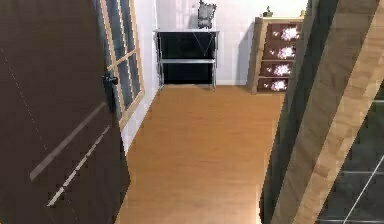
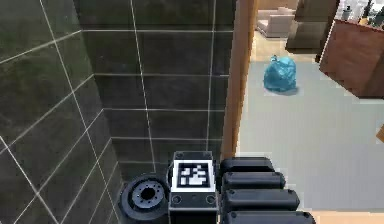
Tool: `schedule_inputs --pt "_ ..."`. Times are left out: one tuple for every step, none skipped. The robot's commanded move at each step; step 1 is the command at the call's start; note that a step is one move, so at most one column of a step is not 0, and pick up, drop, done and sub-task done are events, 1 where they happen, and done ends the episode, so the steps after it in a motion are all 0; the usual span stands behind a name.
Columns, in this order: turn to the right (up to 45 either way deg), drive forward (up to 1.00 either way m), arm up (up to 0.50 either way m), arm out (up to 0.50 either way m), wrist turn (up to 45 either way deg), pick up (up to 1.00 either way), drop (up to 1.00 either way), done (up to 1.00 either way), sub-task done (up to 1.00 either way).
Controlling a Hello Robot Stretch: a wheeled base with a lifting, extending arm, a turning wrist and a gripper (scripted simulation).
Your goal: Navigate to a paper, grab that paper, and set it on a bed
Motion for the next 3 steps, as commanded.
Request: schedule_inputs --pt "-42.0 0.00 0.00 0.00 0.0 0.00 0.00 0.00 0.00" --pt "0.0 0.30 0.00 0.00 0.0 0.00 0.00 0.00 0.00" --pt "39.0 0.00 0.00 0.00 0.0 0.00 0.00 0.00 0.00"
